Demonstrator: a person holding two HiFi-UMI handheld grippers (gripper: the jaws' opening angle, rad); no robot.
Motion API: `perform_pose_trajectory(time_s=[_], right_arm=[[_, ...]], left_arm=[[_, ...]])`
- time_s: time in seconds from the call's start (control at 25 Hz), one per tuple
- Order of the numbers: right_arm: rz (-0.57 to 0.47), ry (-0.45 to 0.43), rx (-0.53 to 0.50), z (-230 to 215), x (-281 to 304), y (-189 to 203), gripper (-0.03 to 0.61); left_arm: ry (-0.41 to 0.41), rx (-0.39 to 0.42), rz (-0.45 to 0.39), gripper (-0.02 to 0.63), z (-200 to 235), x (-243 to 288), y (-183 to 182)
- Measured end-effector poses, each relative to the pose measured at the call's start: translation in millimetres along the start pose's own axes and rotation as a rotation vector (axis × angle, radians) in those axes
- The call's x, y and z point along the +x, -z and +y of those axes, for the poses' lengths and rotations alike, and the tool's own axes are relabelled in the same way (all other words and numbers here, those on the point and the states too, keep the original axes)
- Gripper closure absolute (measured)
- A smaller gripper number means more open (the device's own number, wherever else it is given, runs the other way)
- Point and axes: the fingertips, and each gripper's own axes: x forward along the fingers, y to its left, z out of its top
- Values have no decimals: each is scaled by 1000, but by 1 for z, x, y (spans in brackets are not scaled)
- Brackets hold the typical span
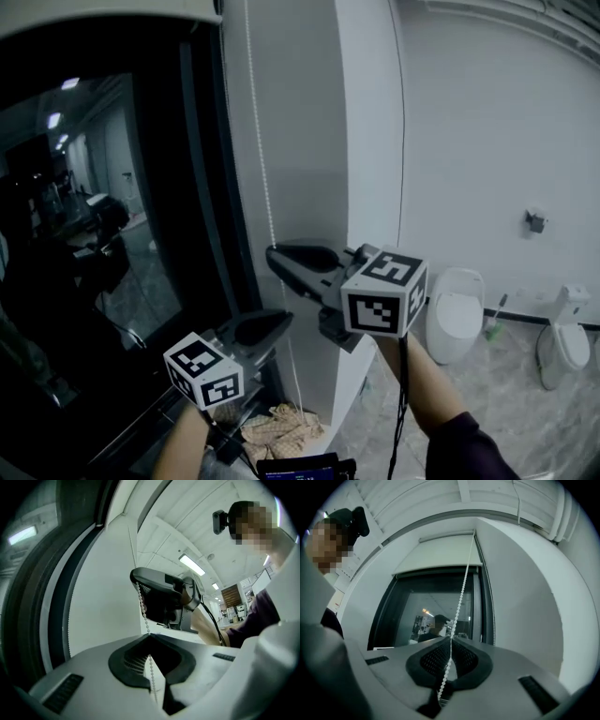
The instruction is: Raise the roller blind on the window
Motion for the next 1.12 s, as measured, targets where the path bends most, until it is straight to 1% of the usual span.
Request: perform_pose_trajectory(time_s=[0.08,0.16,0.24,0.36,0.56,0.68,0.8,0.88,0.96,1.04,1.12], right_arm=[[-12,24,-14,-3,0,-3,566],[-22,39,-10,-5,-1,-6,566],[-15,54,-28,-3,-2,-9,566],[0,77,-61,2,-6,-13,566],[22,97,-83,-7,-18,-17,566],[-34,159,-105,-17,-24,-19,565],[-102,178,-80,-18,-37,-22,565],[-163,221,-78,-21,-54,-26,565],[-220,260,-51,-26,-72,-29,565],[-251,275,-25,-29,-83,-28,566],[-268,292,-28,-30,-86,-29,565]], left_arm=[[-14,-5,7,600,9,-5,3],[-27,-41,-8,599,19,-14,2],[-42,-67,-29,598,26,-21,-5],[-58,-93,-49,598,27,-27,-12],[-83,-120,-56,598,22,-14,-19],[-99,-123,-66,598,24,-14,-19],[-117,-128,-82,598,26,-16,-18],[-135,-133,-94,598,28,-16,-19],[-147,-136,-104,598,29,-17,-19],[-150,-132,-104,598,30,-18,-18],[-150,-124,-100,598,32,-20,-17]])
